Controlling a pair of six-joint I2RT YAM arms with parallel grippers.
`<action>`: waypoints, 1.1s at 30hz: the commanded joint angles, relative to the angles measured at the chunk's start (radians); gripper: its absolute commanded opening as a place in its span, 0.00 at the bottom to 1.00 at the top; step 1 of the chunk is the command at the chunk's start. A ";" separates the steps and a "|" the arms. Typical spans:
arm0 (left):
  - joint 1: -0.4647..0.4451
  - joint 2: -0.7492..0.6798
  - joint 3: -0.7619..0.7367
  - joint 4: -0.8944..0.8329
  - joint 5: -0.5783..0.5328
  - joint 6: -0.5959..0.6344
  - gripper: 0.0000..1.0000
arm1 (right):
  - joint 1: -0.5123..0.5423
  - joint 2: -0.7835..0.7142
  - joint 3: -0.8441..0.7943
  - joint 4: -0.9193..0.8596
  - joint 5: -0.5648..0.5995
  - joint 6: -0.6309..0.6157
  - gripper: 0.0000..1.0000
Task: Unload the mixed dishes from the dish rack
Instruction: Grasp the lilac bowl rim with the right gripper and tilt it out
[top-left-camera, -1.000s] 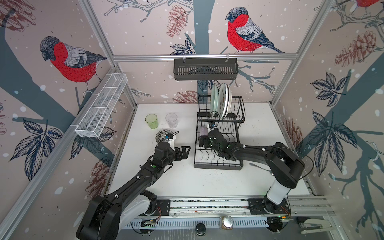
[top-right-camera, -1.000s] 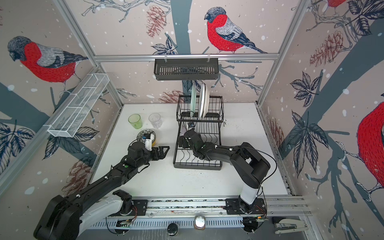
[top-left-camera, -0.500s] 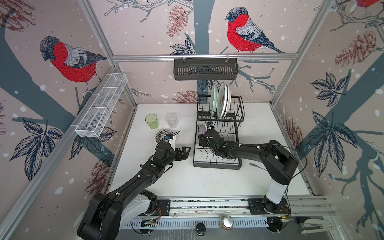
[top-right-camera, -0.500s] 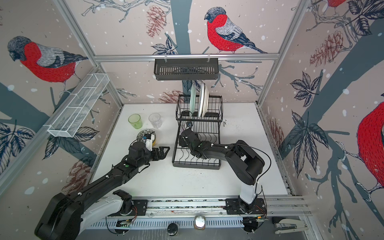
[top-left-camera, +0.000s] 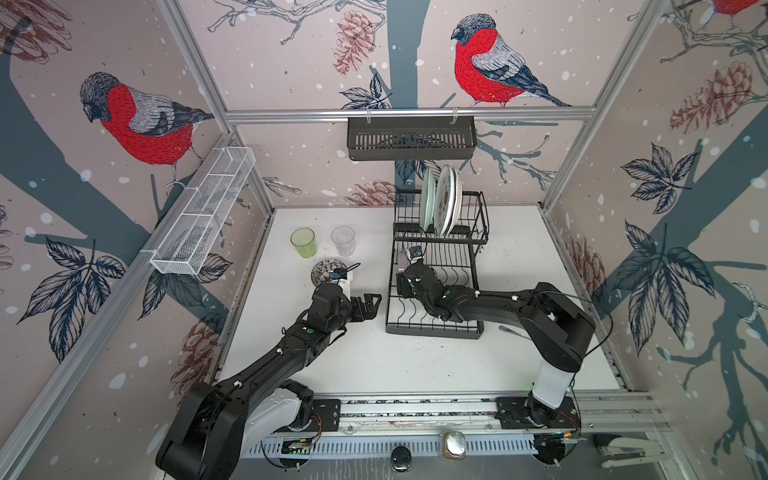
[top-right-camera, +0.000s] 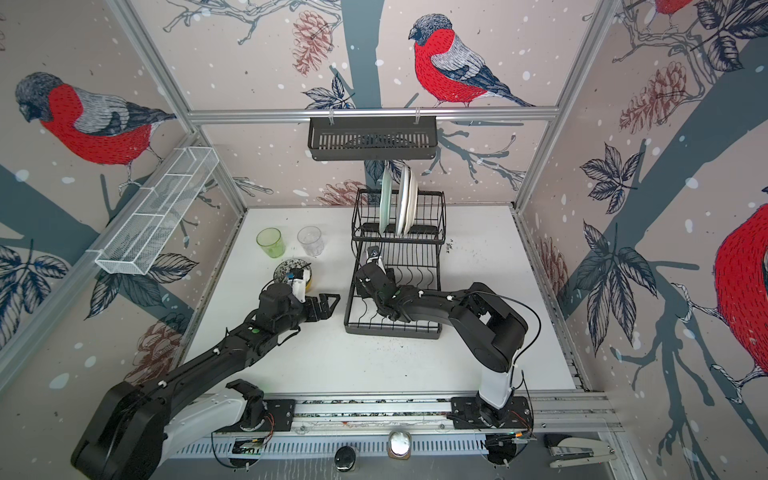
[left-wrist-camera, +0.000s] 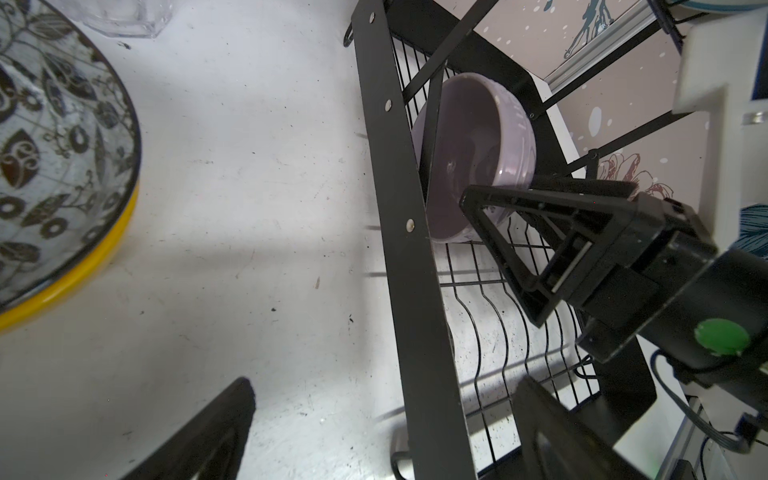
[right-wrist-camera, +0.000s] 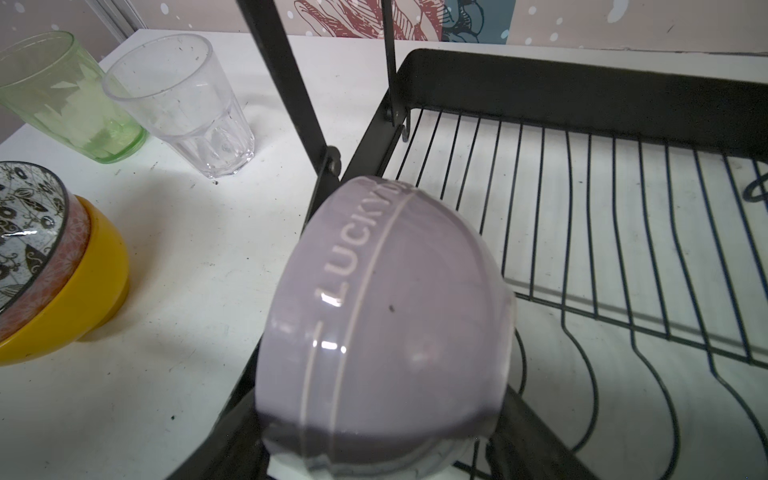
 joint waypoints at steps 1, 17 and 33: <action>0.000 0.001 0.002 0.048 -0.004 0.006 0.97 | 0.018 -0.009 0.015 -0.013 0.067 -0.027 0.64; 0.000 0.006 0.002 0.046 -0.007 0.009 0.97 | 0.048 -0.072 -0.024 -0.022 0.111 0.017 0.60; 0.000 0.009 0.009 0.029 -0.021 0.021 0.97 | 0.049 -0.236 -0.145 -0.010 0.032 0.149 0.57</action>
